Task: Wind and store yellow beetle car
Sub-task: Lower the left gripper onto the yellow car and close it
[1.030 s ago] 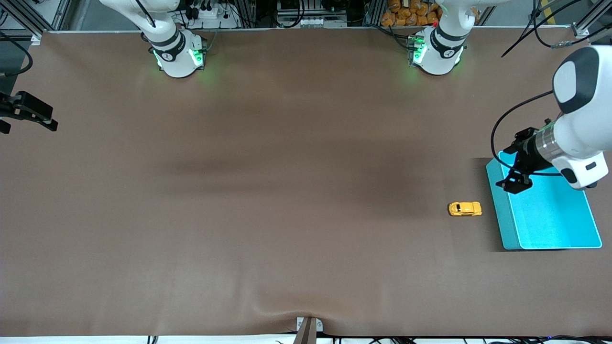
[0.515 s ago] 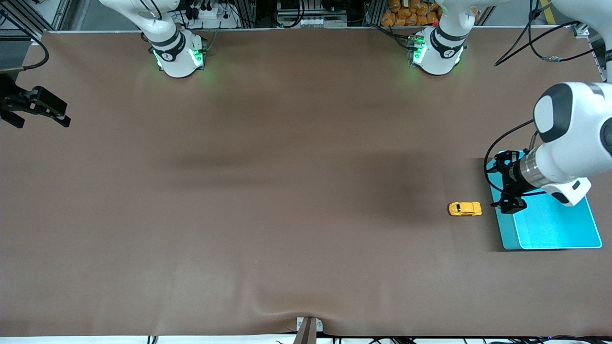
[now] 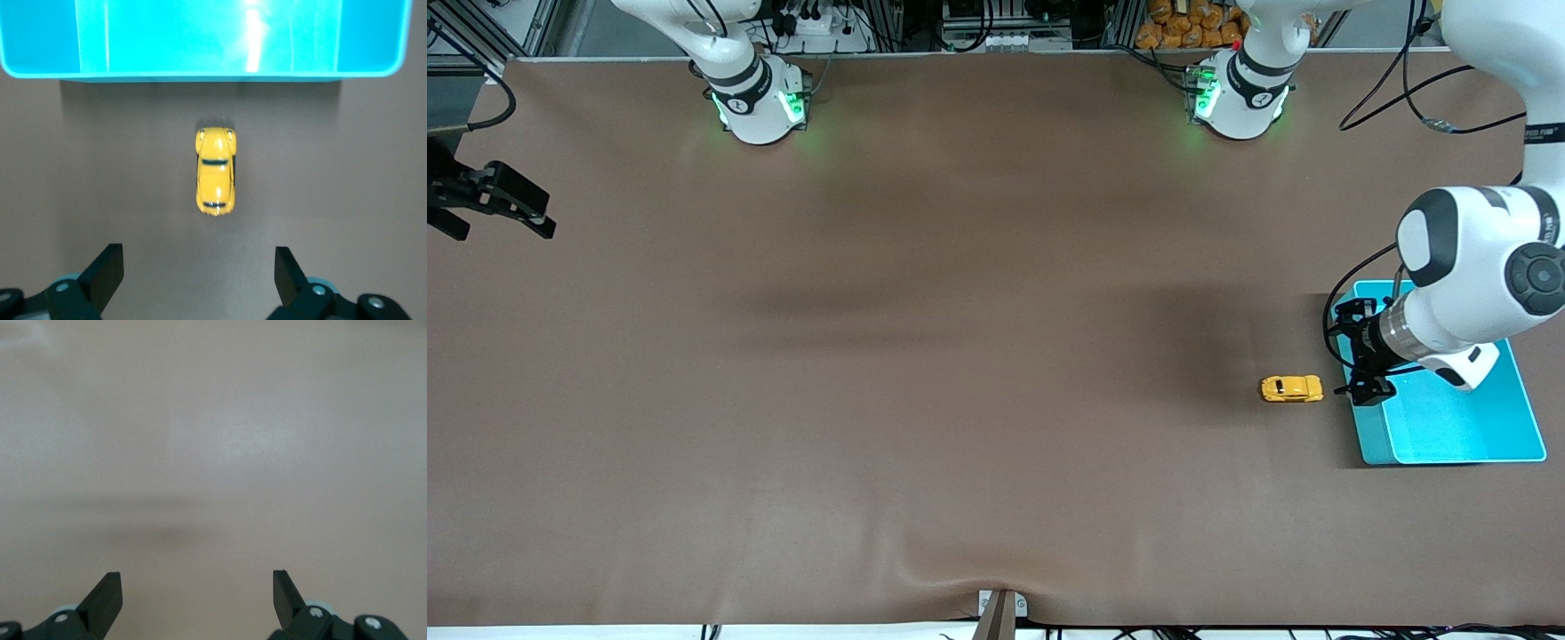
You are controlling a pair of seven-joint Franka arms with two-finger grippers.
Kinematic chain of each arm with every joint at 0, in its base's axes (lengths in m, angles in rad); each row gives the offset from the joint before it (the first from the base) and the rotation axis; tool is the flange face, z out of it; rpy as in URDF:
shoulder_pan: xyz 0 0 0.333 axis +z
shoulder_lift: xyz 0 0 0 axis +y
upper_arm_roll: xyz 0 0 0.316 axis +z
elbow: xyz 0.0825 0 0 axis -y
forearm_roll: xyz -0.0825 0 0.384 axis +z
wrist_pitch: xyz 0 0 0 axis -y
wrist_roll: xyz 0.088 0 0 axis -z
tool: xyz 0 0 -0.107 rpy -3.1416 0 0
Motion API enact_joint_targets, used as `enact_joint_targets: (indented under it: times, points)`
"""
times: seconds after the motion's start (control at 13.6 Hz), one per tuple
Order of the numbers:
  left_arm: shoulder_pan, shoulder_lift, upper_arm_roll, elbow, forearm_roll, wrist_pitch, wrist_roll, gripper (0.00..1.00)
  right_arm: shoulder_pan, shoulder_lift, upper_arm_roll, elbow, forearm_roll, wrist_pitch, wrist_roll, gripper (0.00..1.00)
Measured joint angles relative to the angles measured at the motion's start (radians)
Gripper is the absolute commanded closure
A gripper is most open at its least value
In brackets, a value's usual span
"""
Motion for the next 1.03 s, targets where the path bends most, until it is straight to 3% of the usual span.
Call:
enact_joint_targets:
  times: [0.44,1.03]
  points:
    - [0.003,0.107,0.000,-0.030,0.042,0.097,0.000,0.00,0.029,-0.006,-0.010,0.003,0.000,-0.026,0.000,0.00]
    - [0.028,0.203,0.002,-0.074,0.088,0.271,0.000,0.00,0.097,-0.010,-0.087,0.003,0.000,-0.030,0.000,0.00]
